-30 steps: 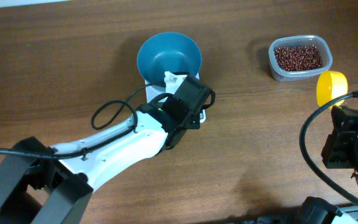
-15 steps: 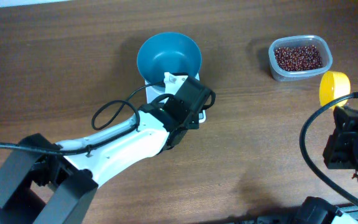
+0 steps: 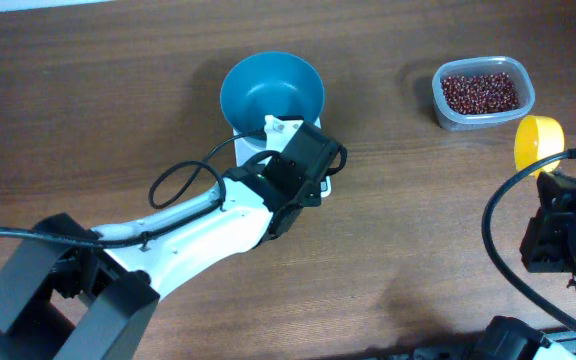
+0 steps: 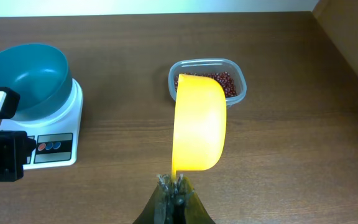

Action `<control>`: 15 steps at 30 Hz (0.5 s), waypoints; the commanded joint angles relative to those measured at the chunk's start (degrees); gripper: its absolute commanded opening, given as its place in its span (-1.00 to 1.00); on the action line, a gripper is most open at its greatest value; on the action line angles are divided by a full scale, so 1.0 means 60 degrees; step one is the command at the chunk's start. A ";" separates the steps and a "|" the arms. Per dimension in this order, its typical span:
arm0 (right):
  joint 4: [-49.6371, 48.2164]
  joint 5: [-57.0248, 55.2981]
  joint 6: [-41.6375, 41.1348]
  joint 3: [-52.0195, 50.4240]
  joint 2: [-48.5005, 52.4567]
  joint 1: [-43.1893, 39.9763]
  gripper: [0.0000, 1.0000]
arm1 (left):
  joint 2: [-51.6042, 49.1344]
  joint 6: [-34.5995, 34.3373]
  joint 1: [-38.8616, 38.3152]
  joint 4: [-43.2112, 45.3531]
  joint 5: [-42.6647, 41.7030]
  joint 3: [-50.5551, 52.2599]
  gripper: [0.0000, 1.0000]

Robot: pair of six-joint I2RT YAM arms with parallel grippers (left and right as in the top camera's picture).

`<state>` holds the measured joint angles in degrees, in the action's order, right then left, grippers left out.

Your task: Scoop item into bowl and weigh 50g on scale

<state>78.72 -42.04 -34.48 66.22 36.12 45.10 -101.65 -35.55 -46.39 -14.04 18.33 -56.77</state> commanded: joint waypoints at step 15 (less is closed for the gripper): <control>0.0004 -0.0215 -0.0055 0.0091 -0.0004 0.0036 -0.92 | -0.0113 0.0073 -0.0011 0.0244 0.0160 0.0080 -1.00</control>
<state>78.72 -42.04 -34.52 66.22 36.12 45.10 -101.69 -35.55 -46.39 -12.93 18.35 -56.77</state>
